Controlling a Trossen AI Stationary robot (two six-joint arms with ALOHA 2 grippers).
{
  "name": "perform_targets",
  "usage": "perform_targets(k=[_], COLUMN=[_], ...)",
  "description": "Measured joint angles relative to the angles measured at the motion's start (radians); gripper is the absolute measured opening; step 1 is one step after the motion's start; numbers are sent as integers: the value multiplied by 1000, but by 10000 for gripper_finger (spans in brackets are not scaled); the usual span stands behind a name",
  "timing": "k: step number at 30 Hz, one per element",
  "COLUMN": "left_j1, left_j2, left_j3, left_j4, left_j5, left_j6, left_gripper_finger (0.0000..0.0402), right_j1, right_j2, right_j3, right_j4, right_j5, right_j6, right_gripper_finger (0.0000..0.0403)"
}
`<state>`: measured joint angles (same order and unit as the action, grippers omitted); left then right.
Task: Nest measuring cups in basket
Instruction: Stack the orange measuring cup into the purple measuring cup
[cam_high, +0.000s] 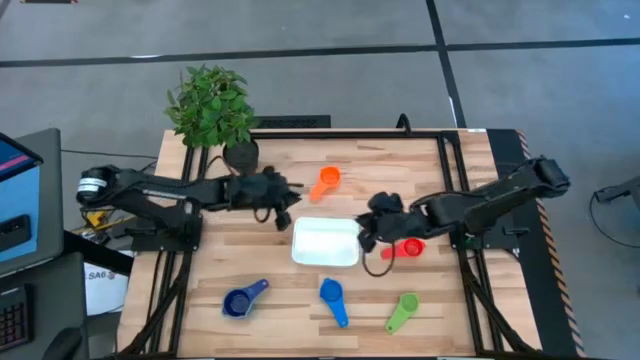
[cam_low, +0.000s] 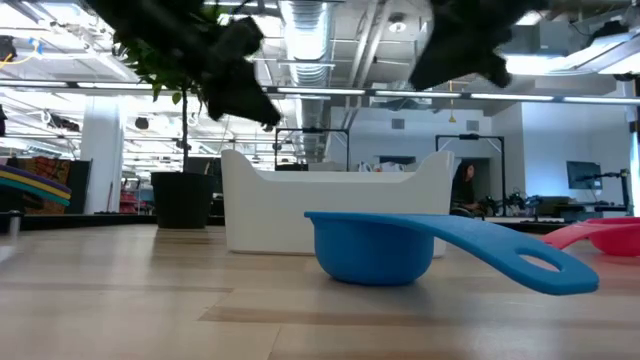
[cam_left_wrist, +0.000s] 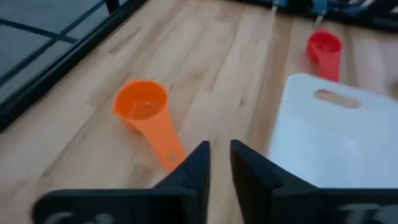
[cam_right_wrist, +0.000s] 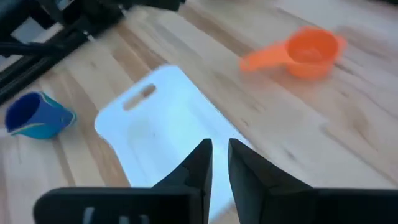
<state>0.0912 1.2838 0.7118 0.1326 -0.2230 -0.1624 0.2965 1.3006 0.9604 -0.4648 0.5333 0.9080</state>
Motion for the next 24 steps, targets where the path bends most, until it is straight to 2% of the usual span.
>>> perform_targets(k=[5,9,15,19,21,24], left_j1=[51,79,133,189,219,264], left_j2=[197,356,540,652,710,794], left_j3=[139,284,553,760,857,996], left_j4=[41,9,-208,-385,-486,-621], left_j5=[24,-4,-52,-43,-11,108], left_j6=[93,101,202,273,294,306], left_gripper_finger=[126,156,153,146,143,140], right_j1=[22,6,-37,-102,-153,-248], right_j2=[-106,-177,-241,-273,-289,-306], right_j3=[1,1,1,1,0,2], right_j4=[-220,-370,-578,-631,-627,-598], right_j5=[14,15,41,46,42,5], right_j6=[69,84,71,-8,-64,-125], right_gripper_finger=[77,77,77,77,77,77])
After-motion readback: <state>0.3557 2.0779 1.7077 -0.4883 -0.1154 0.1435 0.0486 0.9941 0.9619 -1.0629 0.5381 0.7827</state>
